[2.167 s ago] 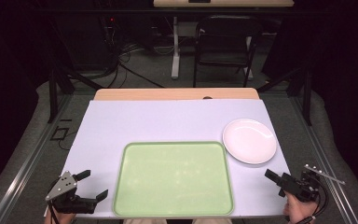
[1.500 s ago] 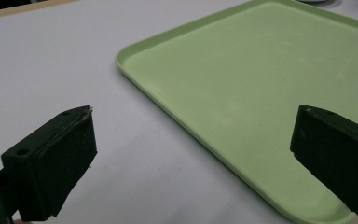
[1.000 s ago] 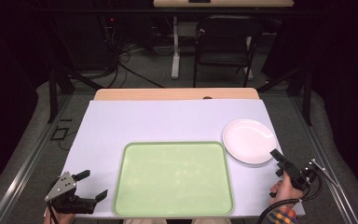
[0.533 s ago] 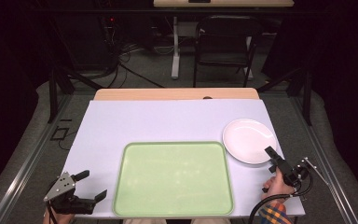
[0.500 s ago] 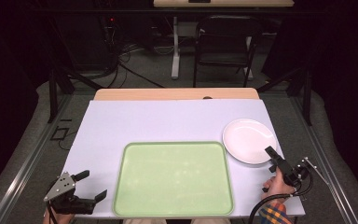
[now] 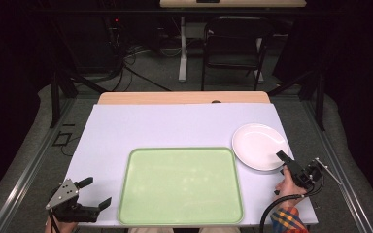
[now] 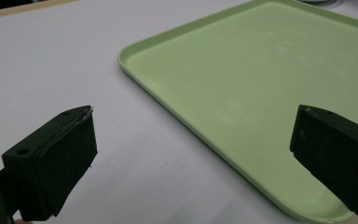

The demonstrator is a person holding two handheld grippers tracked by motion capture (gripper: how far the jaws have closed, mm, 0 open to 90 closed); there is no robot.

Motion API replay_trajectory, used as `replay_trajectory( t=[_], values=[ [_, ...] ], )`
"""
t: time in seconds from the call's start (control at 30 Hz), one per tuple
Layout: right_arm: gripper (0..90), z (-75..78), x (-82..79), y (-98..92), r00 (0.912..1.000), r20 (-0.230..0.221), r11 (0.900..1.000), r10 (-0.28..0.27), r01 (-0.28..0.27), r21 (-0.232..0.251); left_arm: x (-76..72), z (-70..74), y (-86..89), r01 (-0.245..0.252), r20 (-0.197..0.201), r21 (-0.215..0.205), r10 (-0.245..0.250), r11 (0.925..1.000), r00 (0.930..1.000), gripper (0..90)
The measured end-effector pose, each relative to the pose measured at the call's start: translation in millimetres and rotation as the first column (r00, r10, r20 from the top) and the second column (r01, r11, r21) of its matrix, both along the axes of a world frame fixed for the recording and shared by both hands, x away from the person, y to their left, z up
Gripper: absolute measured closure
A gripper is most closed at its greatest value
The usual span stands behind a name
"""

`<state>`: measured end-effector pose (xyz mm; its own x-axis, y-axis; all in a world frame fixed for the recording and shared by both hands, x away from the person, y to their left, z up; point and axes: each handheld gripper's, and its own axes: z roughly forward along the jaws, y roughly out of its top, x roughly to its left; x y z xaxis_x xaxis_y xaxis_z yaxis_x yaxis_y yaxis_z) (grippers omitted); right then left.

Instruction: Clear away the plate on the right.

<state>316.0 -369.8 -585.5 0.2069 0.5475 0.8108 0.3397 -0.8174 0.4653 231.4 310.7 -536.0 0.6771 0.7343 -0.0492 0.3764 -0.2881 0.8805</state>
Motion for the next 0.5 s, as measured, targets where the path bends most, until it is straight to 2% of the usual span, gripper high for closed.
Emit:
replay_trajectory(
  t=[0.03, 0.1, 0.2, 0.27, 0.5],
  values=[
    [43.9, 0.9, 0.7, 0.6, 0.9998, -0.018, 1.000, -0.003, 0.003, -0.006, 0.0, 0.1, 0.0, 0.000, -0.001, 0.001, 0.000, 1.0000, 1.0000, 0.5],
    [47.2, 1.4, 4.1, 1.9, 0.9996, -0.026, 1.000, -0.007, 0.006, -0.028, -0.1, 0.2, -0.2, 0.002, -0.001, 0.001, -0.002, 1.0000, 1.0000, 0.7],
    [50.0, 1.5, 5.1, 1.8, 0.9993, -0.038, 0.999, -0.008, 0.006, -0.033, -0.2, 0.2, -0.5, 0.002, 0.000, 0.001, -0.002, 1.0000, 1.0000, 0.7],
    [56.9, 1.4, 7.1, 1.3, 0.9982, -0.057, 0.999, -0.019, 0.017, -0.039, 0.0, 0.2, 0.0, 0.001, -0.001, 0.001, -0.001, 1.0000, 1.0000, 0.8],
    [69.4, 2.3, 9.5, 2.5, 0.9945, -0.100, 0.996, -0.032, 0.023, -0.091, 0.2, 0.2, -0.6, 0.003, -0.003, 0.004, -0.003, 1.0000, 1.0000, 0.9]
  ],
)
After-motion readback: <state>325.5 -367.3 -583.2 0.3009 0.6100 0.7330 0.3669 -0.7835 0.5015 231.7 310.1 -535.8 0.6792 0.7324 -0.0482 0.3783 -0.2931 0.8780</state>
